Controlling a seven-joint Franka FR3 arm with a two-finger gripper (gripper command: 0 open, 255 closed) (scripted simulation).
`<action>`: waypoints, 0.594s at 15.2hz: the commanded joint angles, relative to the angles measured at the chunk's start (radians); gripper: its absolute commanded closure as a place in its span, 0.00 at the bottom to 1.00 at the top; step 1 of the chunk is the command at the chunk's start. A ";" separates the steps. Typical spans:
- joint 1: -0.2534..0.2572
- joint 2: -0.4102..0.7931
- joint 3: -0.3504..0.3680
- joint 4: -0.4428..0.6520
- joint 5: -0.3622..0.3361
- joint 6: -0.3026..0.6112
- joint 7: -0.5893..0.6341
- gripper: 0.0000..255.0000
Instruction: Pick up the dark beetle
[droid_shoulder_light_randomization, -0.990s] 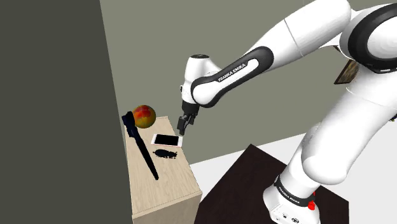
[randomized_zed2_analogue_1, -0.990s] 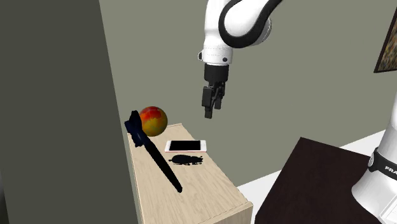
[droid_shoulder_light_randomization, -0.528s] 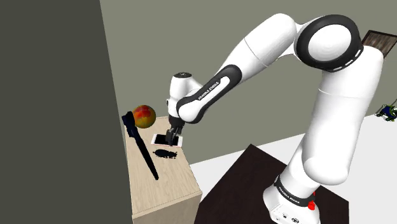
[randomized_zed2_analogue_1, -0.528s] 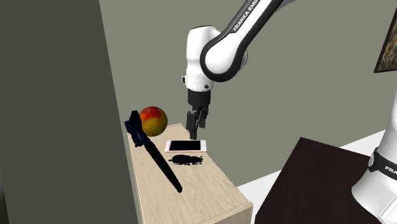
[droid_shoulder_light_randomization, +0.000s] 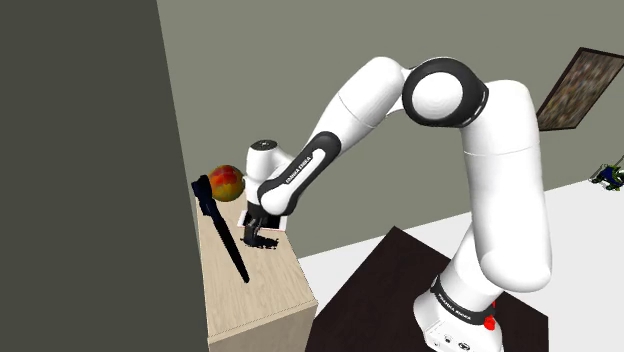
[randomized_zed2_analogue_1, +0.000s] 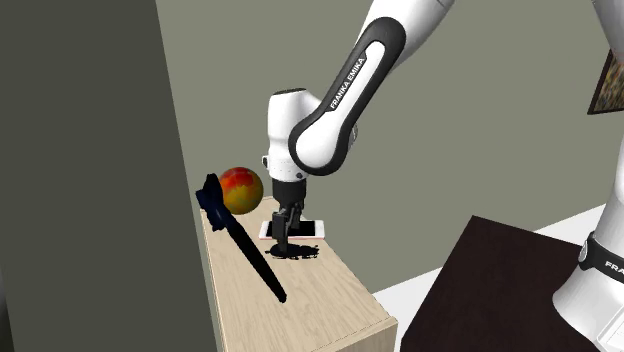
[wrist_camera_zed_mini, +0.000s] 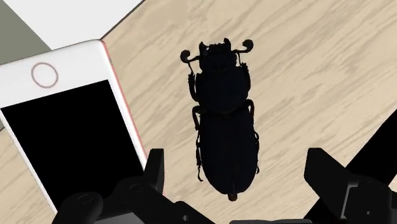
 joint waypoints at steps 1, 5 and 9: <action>0.009 0.038 -0.007 0.018 -0.010 0.020 0.005 0.00; 0.017 0.087 -0.018 0.033 -0.019 0.055 0.012 0.00; 0.020 0.108 -0.022 0.040 -0.023 0.069 0.015 1.00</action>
